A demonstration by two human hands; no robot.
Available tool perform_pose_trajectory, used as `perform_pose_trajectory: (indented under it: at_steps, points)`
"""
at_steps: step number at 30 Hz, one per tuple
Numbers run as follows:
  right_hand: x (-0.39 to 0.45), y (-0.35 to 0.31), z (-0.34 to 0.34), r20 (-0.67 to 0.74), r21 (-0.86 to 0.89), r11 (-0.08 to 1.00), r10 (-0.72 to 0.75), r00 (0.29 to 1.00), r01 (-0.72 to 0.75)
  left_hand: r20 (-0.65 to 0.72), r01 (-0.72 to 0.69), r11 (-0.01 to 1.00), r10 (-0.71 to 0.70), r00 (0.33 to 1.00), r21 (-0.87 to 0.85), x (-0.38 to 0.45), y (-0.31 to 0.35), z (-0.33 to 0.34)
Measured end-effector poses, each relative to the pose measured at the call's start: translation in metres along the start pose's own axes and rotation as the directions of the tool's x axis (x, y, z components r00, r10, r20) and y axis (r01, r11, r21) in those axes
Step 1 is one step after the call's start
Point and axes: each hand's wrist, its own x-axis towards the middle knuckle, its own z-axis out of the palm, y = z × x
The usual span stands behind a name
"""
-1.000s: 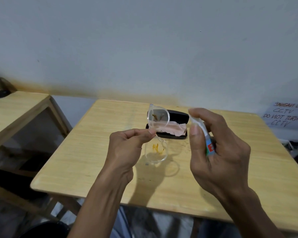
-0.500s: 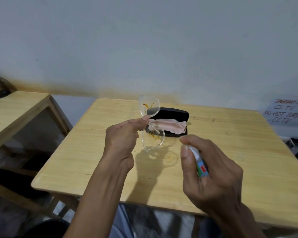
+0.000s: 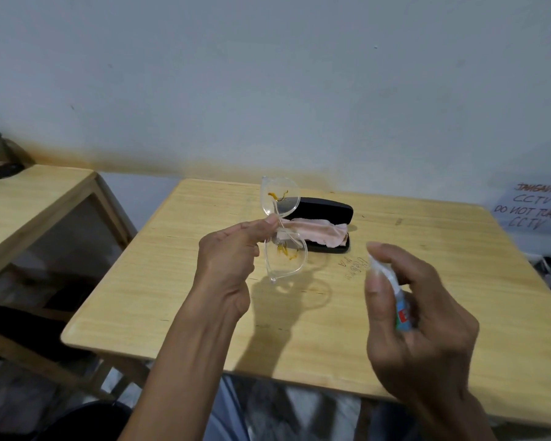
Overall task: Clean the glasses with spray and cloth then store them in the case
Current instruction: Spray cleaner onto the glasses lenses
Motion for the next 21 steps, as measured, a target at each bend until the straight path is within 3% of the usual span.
perform_pose_trajectory:
  at_steps: [2, 3, 5, 7, 9, 11, 16, 21]
  points:
    - [-0.002, 0.005, -0.001, 0.031, 0.159, 0.95, 0.268, 0.963, -0.269, 0.017, 0.012, 1.0, -0.012, 1.0, -0.009, 0.001, 0.0, -0.004]
    - [-0.003, 0.01, 0.0, 0.088, 0.28, 0.862, 0.415, 0.905, -0.423, 0.034, 0.02, 1.0, -0.019, 0.999, -0.014, 0.001, 0.0, -0.005]
    - [-0.003, 0.019, 0.002, 0.269, 0.485, 0.575, 0.618, 0.739, -0.658, 0.09, 0.037, 0.999, -0.034, 0.995, -0.032, 0.0, 0.001, -0.007]
    - [-0.004, 0.026, 0.004, 0.459, 0.581, 0.263, 0.676, 0.577, -0.77, 0.17, 0.061, 0.997, -0.051, 0.984, -0.056, -0.003, 0.0, -0.008]
    - [-0.005, 0.029, 0.008, 0.561, 0.618, 0.067, 0.661, 0.499, -0.784, 0.233, 0.089, 0.993, -0.069, 0.97, -0.075, -0.005, -0.001, -0.006]
    - [-0.008, 0.029, 0.014, 0.584, 0.642, -0.005, 0.651, 0.485, -0.767, 0.249, 0.107, 0.991, -0.084, 0.965, -0.082, -0.007, -0.003, -0.005]
    - [-0.01, 0.029, 0.025, 0.55, 0.685, -0.058, 0.695, 0.463, -0.726, 0.247, 0.12, 0.989, -0.096, 0.964, -0.083, -0.01, -0.005, -0.001]
    - [-0.007, 0.029, 0.026, 0.498, 0.71, -0.04, 0.735, 0.461, -0.703, 0.277, 0.107, 0.992, -0.085, 0.957, -0.067, -0.011, -0.007, -0.003]
